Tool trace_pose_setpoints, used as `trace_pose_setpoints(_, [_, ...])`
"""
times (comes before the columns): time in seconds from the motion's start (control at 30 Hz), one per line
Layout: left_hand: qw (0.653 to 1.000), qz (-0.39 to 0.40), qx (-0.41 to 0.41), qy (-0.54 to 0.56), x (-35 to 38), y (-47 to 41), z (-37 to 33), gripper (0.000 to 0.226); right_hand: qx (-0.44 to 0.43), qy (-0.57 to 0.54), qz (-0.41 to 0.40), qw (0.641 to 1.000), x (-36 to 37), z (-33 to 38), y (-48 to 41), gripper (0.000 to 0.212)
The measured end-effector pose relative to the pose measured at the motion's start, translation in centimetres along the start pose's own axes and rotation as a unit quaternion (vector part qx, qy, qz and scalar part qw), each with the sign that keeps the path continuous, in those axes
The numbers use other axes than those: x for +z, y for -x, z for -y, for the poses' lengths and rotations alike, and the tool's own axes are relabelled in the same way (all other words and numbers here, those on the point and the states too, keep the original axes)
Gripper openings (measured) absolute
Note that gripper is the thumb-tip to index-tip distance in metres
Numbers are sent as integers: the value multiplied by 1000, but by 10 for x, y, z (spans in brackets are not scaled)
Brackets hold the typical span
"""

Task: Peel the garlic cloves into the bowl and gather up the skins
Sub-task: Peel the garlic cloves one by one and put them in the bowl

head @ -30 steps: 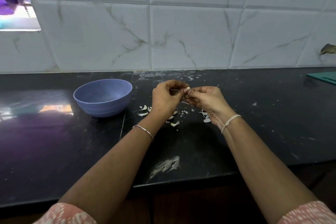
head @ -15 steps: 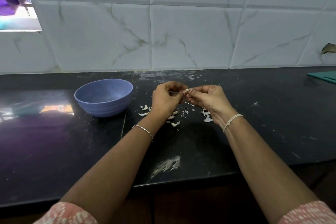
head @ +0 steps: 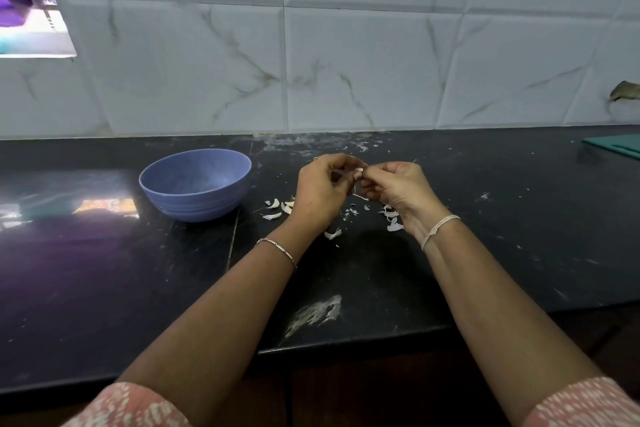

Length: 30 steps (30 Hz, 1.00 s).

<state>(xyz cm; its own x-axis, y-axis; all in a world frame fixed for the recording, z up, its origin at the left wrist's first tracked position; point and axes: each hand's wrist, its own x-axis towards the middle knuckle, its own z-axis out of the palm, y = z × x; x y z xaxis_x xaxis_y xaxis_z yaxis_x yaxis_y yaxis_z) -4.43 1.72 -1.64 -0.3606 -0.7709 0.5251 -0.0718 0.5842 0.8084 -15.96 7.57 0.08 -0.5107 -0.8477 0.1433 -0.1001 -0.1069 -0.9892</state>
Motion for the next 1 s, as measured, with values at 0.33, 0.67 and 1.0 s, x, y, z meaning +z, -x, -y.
trace_pose_setpoints(0.33, [981,-16,-23,192,-5,-3,-7,13,-42,471,-50,880,-20,-14,-8,8])
trace_pose_setpoints(0.67, [991,-2,-31,129,-6,-3,0,15,-175,258,-66,948,-17,-6,-6,22])
trace_pose_setpoints(1.0, [994,-1,-31,100,-6,-1,2,8,-102,37,24,994,-10,-3,-2,11])
